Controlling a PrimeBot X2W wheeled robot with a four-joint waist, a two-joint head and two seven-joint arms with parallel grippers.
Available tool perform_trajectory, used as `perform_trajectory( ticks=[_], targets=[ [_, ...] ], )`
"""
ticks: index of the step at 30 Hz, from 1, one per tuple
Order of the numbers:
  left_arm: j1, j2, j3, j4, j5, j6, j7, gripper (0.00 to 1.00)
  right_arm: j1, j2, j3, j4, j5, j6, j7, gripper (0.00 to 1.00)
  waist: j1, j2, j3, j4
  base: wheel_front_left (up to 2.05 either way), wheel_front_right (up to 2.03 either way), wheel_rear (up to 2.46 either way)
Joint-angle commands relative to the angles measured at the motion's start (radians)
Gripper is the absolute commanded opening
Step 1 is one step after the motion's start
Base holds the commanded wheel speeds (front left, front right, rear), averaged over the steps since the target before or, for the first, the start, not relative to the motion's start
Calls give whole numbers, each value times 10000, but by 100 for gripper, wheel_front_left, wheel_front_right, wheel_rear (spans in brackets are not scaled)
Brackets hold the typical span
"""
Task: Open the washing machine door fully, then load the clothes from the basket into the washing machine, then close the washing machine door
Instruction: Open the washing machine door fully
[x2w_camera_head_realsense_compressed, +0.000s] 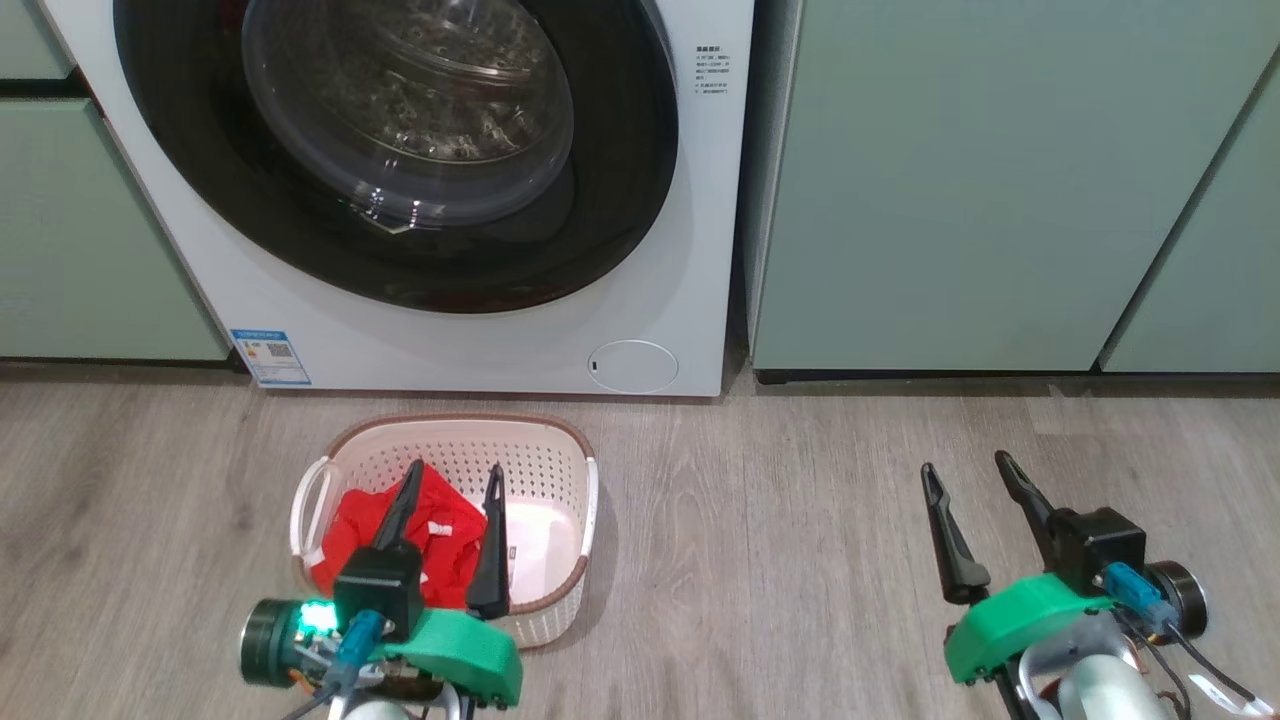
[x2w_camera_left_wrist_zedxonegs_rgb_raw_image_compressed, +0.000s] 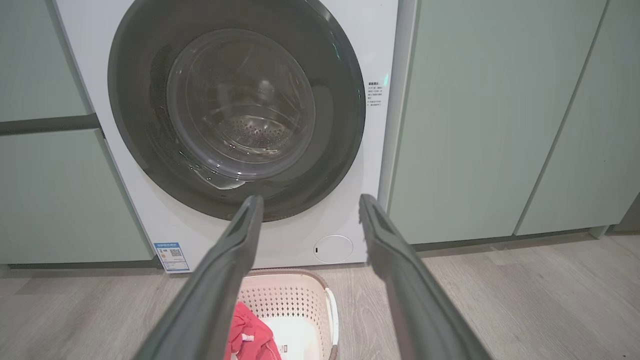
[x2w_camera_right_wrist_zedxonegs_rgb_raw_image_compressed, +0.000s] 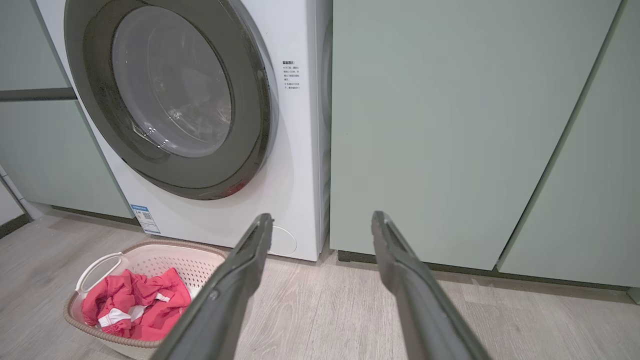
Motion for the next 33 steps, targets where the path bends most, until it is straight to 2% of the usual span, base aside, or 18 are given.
perform_trajectory(
  ticks=[1, 7, 9, 10, 18, 22, 27, 33],
  targets=[
    [-296, 35, 343, -301, 6, 8, -99, 100, -499, -31, 252, -300, -63, -2, -118, 100, 0, 0, -4, 0, 0, 0, 0],
    [-272, 35, 322, -281, -23, -16, -99, 100, -485, -31, 263, -384, 57, -2, -118, 100, 0, 0, 57, 18, 0, 0, 0],
    [-273, 35, 312, -281, -37, -29, -99, 100, -473, -31, 281, -454, 153, -2, -118, 22, 0, 0, 120, 39, 0, 0, 0],
    [-282, 35, 306, -286, -40, -34, -99, 100, -475, -31, 296, -492, 176, -2, -118, 0, 0, 0, 168, 53, 0, 0, 0],
    [-389, 35, 179, -352, -57, -20, -99, 100, -699, -31, 292, -565, 1120, -2, -118, 0, 0, 0, 718, 237, 0, 0, 0],
    [-547, 35, 84, -471, -37, 73, -99, 100, -1205, -31, 201, -480, 2193, -2, -118, 0, 0, 0, 1271, 434, 0, 0, 0],
    [-1093, 35, -103, -630, 45, 124, -99, 100, -2614, -333, 141, -111, 3402, -2, 55, 0, 0, 0, 2265, 790, 0, 0, 0],
    [-1884, 35, -393, -768, -23, 176, -99, 100, -4916, -960, -92, 393, 5398, -2, 1005, 0, 0, 0, 3423, 1323, 0, 0, 0]
  ],
)
